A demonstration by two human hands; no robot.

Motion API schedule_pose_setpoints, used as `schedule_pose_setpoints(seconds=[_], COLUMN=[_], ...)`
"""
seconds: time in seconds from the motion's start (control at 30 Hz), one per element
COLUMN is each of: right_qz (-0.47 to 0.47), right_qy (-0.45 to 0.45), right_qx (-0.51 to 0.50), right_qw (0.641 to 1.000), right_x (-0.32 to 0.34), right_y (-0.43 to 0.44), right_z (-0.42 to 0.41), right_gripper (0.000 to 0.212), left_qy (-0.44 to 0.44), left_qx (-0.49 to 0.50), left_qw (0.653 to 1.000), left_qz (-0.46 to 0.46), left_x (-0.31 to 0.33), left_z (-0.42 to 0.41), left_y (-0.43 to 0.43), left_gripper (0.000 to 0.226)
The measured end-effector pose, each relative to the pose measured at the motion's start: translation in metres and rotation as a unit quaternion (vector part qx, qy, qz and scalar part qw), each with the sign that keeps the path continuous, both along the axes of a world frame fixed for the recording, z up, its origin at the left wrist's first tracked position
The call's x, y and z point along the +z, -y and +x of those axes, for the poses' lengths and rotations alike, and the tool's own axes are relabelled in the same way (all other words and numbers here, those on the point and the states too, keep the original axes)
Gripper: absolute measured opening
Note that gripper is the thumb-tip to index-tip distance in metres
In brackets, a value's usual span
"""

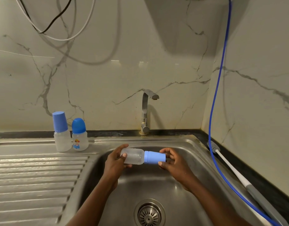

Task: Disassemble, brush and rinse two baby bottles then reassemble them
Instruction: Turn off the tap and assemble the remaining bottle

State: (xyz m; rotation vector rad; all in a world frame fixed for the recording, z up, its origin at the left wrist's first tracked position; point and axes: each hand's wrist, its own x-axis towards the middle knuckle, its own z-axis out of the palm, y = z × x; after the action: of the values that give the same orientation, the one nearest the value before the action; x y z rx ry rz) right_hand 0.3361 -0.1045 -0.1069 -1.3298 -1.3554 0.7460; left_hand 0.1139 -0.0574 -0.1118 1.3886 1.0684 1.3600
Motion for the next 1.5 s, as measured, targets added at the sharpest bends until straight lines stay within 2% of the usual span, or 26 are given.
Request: schedule_pose_setpoints(seconds=[0.27, 0.43, 0.57, 0.63, 0.7, 0.73, 0.8, 0.87, 0.97, 1.0, 1.03, 1.1, 1.17, 1.23, 1.37, 1.5], right_qz=[0.001, -0.037, -0.051, -0.044, -0.037, -0.036, -0.037, -0.026, 0.004, 0.015, 0.026, 0.045, 0.054, 0.048, 0.030, 0.011], right_qy=[-0.001, -0.035, -0.001, -0.002, -0.003, 0.002, 0.016, 0.027, 0.071, 0.078, 0.086, 0.085, 0.032, 0.003, 0.047, 0.066], right_qx=[-0.010, -0.014, -0.019, -0.034, -0.047, -0.052, -0.057, -0.065, -0.084, -0.086, -0.086, -0.078, -0.079, -0.080, -0.073, -0.100], right_qw=[1.000, 0.999, 0.999, 0.998, 0.998, 0.998, 0.998, 0.997, 0.994, 0.993, 0.992, 0.992, 0.995, 0.996, 0.996, 0.993], right_x=[0.007, 0.008, 0.007, 0.009, 0.008, 0.008, 0.010, 0.012, 0.016, 0.017, 0.018, 0.022, 0.028, 0.034, 0.039, 0.051], right_y=[-0.001, 0.001, 0.004, 0.004, 0.003, 0.002, 0.003, 0.004, 0.007, 0.007, 0.008, 0.007, 0.006, 0.008, 0.010, 0.000], right_z=[0.001, 0.009, 0.013, 0.010, 0.005, 0.003, -0.003, -0.007, -0.009, -0.011, -0.014, -0.022, -0.030, -0.032, -0.028, -0.035], right_gripper=[0.039, 0.016, 0.015, 0.014, 0.013, 0.012, 0.014, 0.020, 0.024, 0.025, 0.024, 0.019, 0.017, 0.021, 0.029, 0.040], left_qy=[0.005, 0.005, -0.018, -0.070, -0.201, -0.268, -0.335, -0.372, -0.497, -0.522, -0.526, -0.483, -0.428, -0.406, -0.338, -0.224], left_qx=[-0.028, -0.059, -0.088, -0.101, -0.089, -0.067, -0.006, 0.044, 0.099, 0.101, 0.094, 0.066, 0.052, 0.053, 0.081, 0.121], left_qw=[1.000, 0.998, 0.995, 0.992, 0.975, 0.960, 0.939, 0.922, 0.846, 0.826, 0.822, 0.849, 0.881, 0.894, 0.930, 0.965], left_qz=[-0.001, 0.022, 0.033, 0.025, 0.031, 0.042, 0.071, 0.100, 0.165, 0.184, 0.197, 0.202, 0.194, 0.184, 0.117, 0.070], left_x=[0.009, 0.016, 0.013, 0.008, 0.000, -0.003, -0.006, -0.006, 0.002, 0.005, 0.007, 0.008, 0.010, 0.017, 0.052, 0.073], left_z=[-0.001, 0.003, 0.003, 0.004, 0.006, 0.009, 0.013, 0.013, 0.015, 0.017, 0.020, 0.024, 0.023, 0.016, -0.017, -0.064], left_y=[0.002, 0.011, 0.015, 0.014, 0.010, 0.008, 0.007, 0.009, 0.015, 0.018, 0.020, 0.024, 0.029, 0.031, 0.019, 0.014], left_gripper=[0.030, 0.031, 0.033, 0.038, 0.061, 0.072, 0.081, 0.084, 0.073, 0.070, 0.066, 0.060, 0.055, 0.053, 0.058, 0.060])
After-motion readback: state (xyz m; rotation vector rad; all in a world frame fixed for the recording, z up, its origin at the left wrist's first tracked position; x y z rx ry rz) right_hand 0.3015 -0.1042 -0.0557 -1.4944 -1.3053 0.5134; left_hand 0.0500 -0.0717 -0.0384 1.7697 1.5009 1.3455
